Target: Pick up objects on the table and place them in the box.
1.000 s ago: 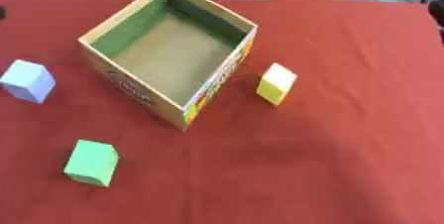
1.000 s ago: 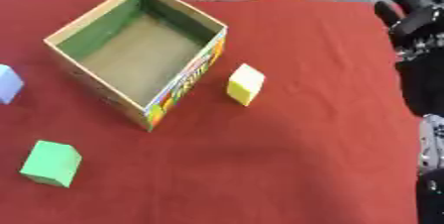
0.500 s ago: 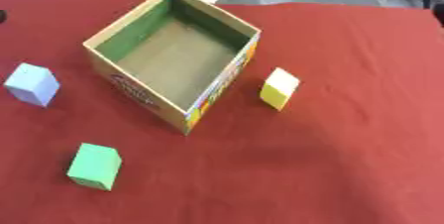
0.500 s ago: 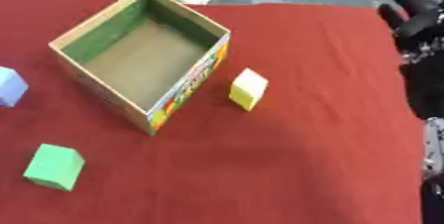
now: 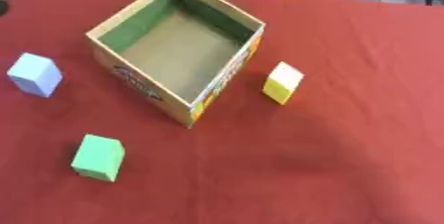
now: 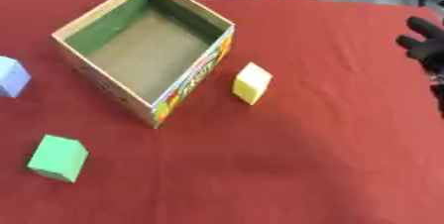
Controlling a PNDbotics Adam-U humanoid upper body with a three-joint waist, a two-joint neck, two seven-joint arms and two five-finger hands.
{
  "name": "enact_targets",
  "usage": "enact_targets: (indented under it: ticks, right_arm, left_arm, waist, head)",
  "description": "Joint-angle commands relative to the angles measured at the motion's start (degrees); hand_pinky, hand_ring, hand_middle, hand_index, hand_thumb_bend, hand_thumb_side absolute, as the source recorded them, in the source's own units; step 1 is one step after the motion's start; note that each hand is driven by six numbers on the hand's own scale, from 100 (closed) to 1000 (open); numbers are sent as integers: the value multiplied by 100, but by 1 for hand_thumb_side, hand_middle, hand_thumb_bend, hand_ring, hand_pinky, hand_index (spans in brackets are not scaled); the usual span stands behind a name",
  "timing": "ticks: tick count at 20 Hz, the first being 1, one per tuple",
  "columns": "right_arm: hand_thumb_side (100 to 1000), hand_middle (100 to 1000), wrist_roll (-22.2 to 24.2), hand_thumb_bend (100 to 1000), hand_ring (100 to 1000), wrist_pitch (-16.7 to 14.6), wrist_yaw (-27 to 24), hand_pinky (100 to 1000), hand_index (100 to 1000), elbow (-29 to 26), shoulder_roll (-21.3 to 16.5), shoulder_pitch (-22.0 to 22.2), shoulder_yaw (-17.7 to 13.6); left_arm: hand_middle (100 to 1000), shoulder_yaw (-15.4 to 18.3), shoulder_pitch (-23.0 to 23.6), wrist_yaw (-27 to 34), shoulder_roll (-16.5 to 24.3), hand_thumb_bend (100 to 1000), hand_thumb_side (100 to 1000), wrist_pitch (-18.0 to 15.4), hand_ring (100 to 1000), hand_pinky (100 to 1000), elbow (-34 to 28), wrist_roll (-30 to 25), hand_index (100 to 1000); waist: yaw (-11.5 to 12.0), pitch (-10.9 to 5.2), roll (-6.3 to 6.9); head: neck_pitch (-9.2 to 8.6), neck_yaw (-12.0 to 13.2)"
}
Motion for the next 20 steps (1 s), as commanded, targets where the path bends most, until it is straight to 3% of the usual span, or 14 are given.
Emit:
enact_targets:
  ticks: [1, 5, 8, 16, 17, 18, 20]
  right_arm:
    - [419, 720, 1352, 100, 1000, -1593, 343, 926, 936, -113, -645, 135, -42]
    - [263, 744, 1039, 100, 1000, -1600, 763, 906, 935, -113, -1213, 282, -77]
    - [207, 760, 592, 100, 1000, -1600, 1318, 899, 937, -113, -1613, 302, -31]
    - [208, 792, -864, 100, 1000, -1600, 3163, 918, 963, 278, -2443, -149, 516]
    - [176, 800, -984, 100, 1000, -1600, 3335, 925, 970, 365, -2518, -258, 604]
    - [231, 810, -1070, 100, 1000, -1600, 3498, 932, 977, 458, -2587, -359, 692]
    - [260, 821, -1172, 100, 1000, -1600, 3826, 943, 985, 683, -2721, -549, 871]
  left_arm:
    - [775, 42, -8, -51, 158, 100, 577, -11, 854, 854, -86, 20, 831]
    - [776, 32, 27, -100, 178, 100, 577, -4, 855, 854, -86, 18, 831]
    - [776, 41, 31, -109, 179, 100, 577, 0, 854, 854, -86, 41, 831]
    - [776, 10, 0, -89, 188, 100, 577, 8, 854, 854, -86, 26, 831]
    - [776, 4, -9, -76, 186, 100, 577, 10, 855, 854, -86, 20, 831]
    - [776, -2, -12, -67, 186, 100, 577, 11, 855, 854, -86, 11, 832]
    - [777, -20, -7, -64, 187, 100, 576, 14, 855, 855, -86, -20, 832]
  waist:
    - [-19, -56, -84]
    - [-48, -55, -115]
    - [-48, -59, -130]
    - [-77, -63, -130]
    - [-70, -63, -127]
    - [-67, -64, -125]
    - [-62, -65, -124]
  head:
    - [54, 40]
    - [54, 71]
    - [33, 80]
    - [-37, -13]
    - [-49, -35]
    - [-56, -49]
    - [-70, -69]
